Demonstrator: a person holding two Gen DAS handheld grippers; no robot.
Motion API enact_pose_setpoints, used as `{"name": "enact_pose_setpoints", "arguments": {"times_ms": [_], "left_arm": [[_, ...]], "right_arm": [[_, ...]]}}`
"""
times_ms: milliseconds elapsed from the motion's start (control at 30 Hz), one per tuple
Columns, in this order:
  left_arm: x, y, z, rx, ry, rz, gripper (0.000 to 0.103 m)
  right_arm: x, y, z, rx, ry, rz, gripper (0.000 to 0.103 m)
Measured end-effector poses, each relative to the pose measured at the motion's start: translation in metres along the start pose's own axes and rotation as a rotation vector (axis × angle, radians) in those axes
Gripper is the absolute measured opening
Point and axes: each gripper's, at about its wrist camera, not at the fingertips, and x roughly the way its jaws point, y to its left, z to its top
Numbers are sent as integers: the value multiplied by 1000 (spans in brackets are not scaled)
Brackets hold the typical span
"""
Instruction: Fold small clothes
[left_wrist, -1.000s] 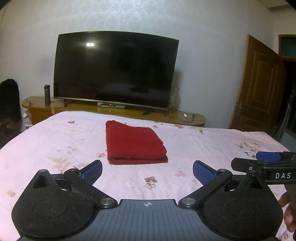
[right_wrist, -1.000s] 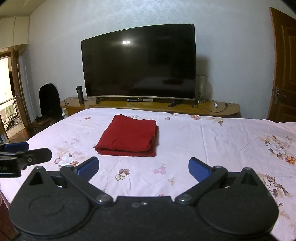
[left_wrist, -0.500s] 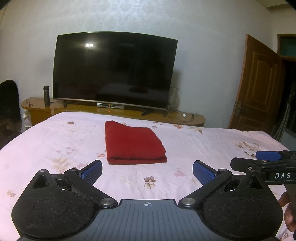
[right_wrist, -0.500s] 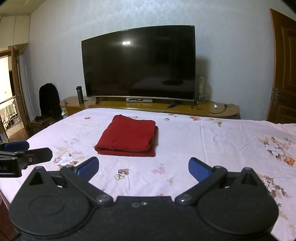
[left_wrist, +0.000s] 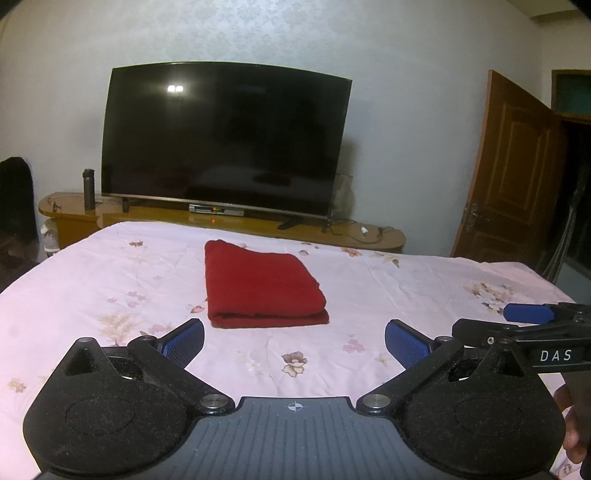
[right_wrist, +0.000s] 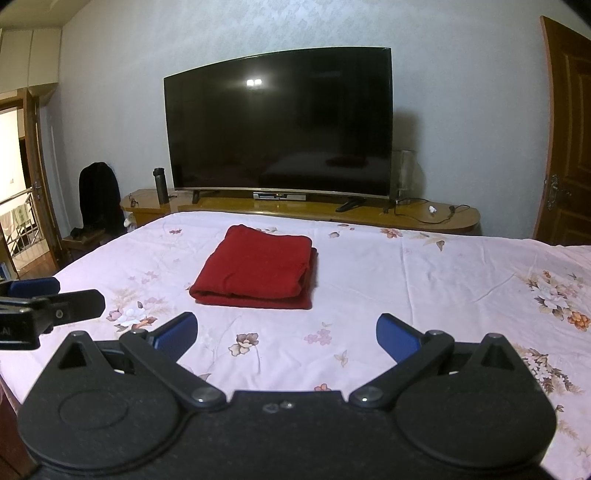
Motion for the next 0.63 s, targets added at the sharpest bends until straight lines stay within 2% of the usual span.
{"name": "enact_pose_setpoints", "arguments": {"times_ms": [633], "left_arm": [[-2, -5, -3, 2, -24, 24, 103]], "right_arm": [[5, -4, 0, -14, 9, 23, 102]]}}
